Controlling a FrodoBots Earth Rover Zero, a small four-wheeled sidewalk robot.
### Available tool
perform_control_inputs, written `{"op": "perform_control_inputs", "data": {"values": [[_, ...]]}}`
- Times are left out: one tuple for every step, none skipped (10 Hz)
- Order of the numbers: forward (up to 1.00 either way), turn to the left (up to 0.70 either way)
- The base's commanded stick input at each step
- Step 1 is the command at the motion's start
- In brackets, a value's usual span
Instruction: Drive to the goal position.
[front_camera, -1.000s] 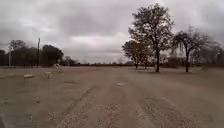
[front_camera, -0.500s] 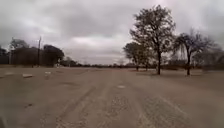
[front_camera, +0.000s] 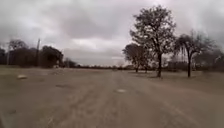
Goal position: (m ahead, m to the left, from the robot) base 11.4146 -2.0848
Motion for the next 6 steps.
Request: {"op": "perform_control_inputs", "data": {"values": [[0.7, -0.01], [0.7, -0.01], [0.7, -0.01], [0.7, -0.01], [0.7, -0.01], [0.7, 0.0]]}}
